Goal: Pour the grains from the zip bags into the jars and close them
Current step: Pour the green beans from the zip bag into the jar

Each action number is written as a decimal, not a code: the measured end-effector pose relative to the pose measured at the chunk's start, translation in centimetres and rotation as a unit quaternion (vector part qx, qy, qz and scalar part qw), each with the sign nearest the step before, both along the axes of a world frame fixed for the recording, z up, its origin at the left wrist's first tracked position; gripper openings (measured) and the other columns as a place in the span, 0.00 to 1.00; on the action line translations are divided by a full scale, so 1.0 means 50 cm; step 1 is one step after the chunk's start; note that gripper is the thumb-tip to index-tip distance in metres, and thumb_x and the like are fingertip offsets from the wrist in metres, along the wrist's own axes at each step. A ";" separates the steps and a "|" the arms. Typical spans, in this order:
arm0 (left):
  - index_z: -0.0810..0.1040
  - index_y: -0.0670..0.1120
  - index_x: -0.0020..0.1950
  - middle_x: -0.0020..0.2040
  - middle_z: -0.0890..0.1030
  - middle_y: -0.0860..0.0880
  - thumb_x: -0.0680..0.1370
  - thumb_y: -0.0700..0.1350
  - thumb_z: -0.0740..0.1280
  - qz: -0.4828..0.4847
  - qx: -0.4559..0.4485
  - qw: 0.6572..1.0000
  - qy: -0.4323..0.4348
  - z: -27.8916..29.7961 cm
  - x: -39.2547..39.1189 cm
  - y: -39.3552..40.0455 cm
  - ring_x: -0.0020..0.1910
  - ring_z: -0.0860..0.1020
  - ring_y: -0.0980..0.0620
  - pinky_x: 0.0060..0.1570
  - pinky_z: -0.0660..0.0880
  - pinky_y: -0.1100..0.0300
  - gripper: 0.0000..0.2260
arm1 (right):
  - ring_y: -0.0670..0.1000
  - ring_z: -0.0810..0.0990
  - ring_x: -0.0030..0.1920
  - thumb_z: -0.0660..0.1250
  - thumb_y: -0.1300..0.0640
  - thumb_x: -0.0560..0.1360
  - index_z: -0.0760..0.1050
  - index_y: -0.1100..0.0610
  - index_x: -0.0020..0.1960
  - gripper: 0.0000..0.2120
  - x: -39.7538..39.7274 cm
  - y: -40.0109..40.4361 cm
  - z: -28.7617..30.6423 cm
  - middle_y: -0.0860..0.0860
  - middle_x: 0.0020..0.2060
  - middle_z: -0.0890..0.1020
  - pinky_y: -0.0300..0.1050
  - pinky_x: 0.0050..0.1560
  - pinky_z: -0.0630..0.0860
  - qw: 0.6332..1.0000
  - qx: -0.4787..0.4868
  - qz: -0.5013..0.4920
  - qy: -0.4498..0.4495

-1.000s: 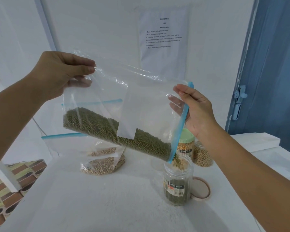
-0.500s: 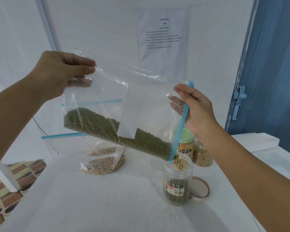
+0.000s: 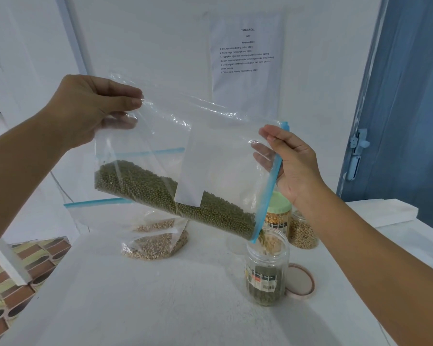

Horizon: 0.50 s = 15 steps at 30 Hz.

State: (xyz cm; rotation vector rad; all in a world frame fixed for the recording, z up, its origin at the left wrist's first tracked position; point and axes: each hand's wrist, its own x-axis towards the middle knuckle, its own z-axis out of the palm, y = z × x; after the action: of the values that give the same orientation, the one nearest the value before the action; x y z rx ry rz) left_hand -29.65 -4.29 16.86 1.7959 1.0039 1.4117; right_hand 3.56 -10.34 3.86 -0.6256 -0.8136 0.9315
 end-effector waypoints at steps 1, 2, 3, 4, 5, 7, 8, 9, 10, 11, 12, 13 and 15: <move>0.87 0.43 0.51 0.59 0.84 0.35 0.70 0.39 0.79 -0.001 0.000 1.000 0.000 0.001 0.000 -0.001 0.37 0.81 0.49 0.46 0.85 0.56 0.11 | 0.59 0.87 0.54 0.68 0.66 0.81 0.86 0.57 0.52 0.09 0.000 0.000 0.000 0.55 0.56 0.87 0.50 0.53 0.84 1.000 0.000 0.000 0.000; 0.87 0.43 0.51 0.59 0.84 0.35 0.70 0.39 0.79 -0.001 0.001 1.000 0.001 0.001 0.000 -0.001 0.37 0.81 0.49 0.46 0.85 0.56 0.11 | 0.59 0.87 0.54 0.68 0.66 0.81 0.86 0.57 0.52 0.10 -0.001 0.000 0.000 0.55 0.56 0.87 0.50 0.53 0.84 1.000 -0.001 0.000 0.001; 0.87 0.42 0.51 0.59 0.84 0.35 0.70 0.39 0.79 -0.001 0.002 1.000 0.002 0.002 0.000 -0.001 0.36 0.81 0.49 0.46 0.85 0.56 0.11 | 0.59 0.87 0.54 0.68 0.66 0.81 0.86 0.57 0.52 0.09 -0.001 0.000 0.000 0.55 0.56 0.87 0.50 0.53 0.84 1.000 -0.001 0.000 0.002; 0.87 0.42 0.51 0.59 0.84 0.35 0.70 0.39 0.79 -0.001 0.003 1.000 0.003 0.002 0.001 -0.001 0.36 0.81 0.50 0.46 0.85 0.56 0.11 | 0.59 0.87 0.54 0.68 0.66 0.81 0.86 0.57 0.53 0.09 -0.002 -0.001 0.000 0.55 0.56 0.87 0.50 0.54 0.84 1.000 -0.002 -0.001 0.003; 0.87 0.42 0.51 0.59 0.84 0.35 0.70 0.39 0.79 -0.001 0.003 1.000 0.003 0.002 0.001 -0.001 0.36 0.81 0.50 0.46 0.85 0.56 0.11 | 0.59 0.87 0.54 0.68 0.66 0.81 0.86 0.57 0.53 0.09 -0.002 -0.001 0.000 0.55 0.56 0.87 0.50 0.54 0.84 1.000 -0.002 -0.001 0.003; 0.87 0.43 0.51 0.59 0.84 0.35 0.70 0.39 0.79 -0.002 0.002 1.000 0.003 0.003 0.001 -0.001 0.36 0.81 0.50 0.46 0.85 0.56 0.10 | 0.59 0.87 0.54 0.68 0.66 0.81 0.85 0.58 0.54 0.09 -0.001 -0.002 0.001 0.55 0.56 0.87 0.50 0.54 0.84 1.000 -0.001 -0.002 0.003; 0.88 0.43 0.50 0.59 0.84 0.35 0.70 0.39 0.79 -0.002 0.002 1.000 0.002 0.003 0.001 0.000 0.36 0.81 0.50 0.46 0.85 0.56 0.10 | 0.59 0.87 0.54 0.68 0.66 0.81 0.85 0.58 0.54 0.09 -0.001 -0.003 0.002 0.55 0.56 0.87 0.50 0.54 0.84 1.000 0.000 -0.002 0.003; 0.88 0.44 0.50 0.59 0.84 0.35 0.70 0.39 0.79 -0.003 0.002 1.000 0.002 0.004 0.001 0.000 0.36 0.81 0.50 0.46 0.85 0.56 0.09 | 0.59 0.87 0.54 0.68 0.66 0.81 0.85 0.58 0.55 0.09 0.000 -0.003 0.003 0.55 0.56 0.87 0.50 0.54 0.84 1.000 0.001 -0.003 0.003; 0.88 0.44 0.49 0.59 0.83 0.35 0.70 0.39 0.79 -0.004 0.003 1.000 0.003 0.005 0.002 0.001 0.36 0.81 0.50 0.46 0.85 0.56 0.09 | 0.58 0.87 0.54 0.68 0.66 0.81 0.85 0.58 0.55 0.09 0.000 -0.004 0.003 0.54 0.56 0.87 0.49 0.53 0.84 1.000 0.002 -0.003 0.003; 0.89 0.44 0.48 0.59 0.83 0.34 0.69 0.39 0.79 -0.005 0.003 1.000 0.004 0.005 0.002 0.001 0.36 0.81 0.50 0.46 0.85 0.56 0.09 | 0.58 0.87 0.54 0.68 0.66 0.81 0.85 0.58 0.55 0.09 0.000 -0.004 0.003 0.54 0.56 0.87 0.49 0.53 0.84 1.000 0.001 -0.004 0.003; 0.89 0.45 0.48 0.59 0.83 0.35 0.69 0.39 0.79 -0.005 0.003 1.000 0.005 0.005 0.002 0.001 0.36 0.81 0.50 0.46 0.85 0.56 0.09 | 0.58 0.87 0.54 0.68 0.66 0.81 0.85 0.58 0.55 0.09 0.000 -0.004 0.002 0.54 0.56 0.87 0.49 0.53 0.84 1.000 0.001 -0.004 0.003; 0.89 0.45 0.48 0.59 0.84 0.35 0.69 0.40 0.79 -0.005 0.004 1.000 0.006 0.006 0.002 0.001 0.36 0.81 0.50 0.46 0.85 0.56 0.08 | 0.58 0.87 0.54 0.68 0.66 0.81 0.85 0.58 0.55 0.09 -0.001 -0.004 0.001 0.54 0.56 0.87 0.49 0.53 0.84 1.000 0.000 -0.004 0.004; 0.89 0.45 0.48 0.59 0.84 0.35 0.69 0.40 0.79 -0.006 0.003 1.000 0.007 0.006 0.003 0.001 0.36 0.81 0.50 0.46 0.85 0.56 0.08 | 0.58 0.87 0.54 0.68 0.66 0.81 0.85 0.58 0.55 0.08 -0.002 -0.004 -0.002 0.54 0.56 0.87 0.49 0.53 0.84 1.000 -0.002 -0.004 0.007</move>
State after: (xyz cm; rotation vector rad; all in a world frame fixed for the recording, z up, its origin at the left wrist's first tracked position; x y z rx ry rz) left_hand -29.52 -4.25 17.15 1.8156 0.9937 1.3988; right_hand 3.45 -10.55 3.76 -0.6259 -0.7969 0.9290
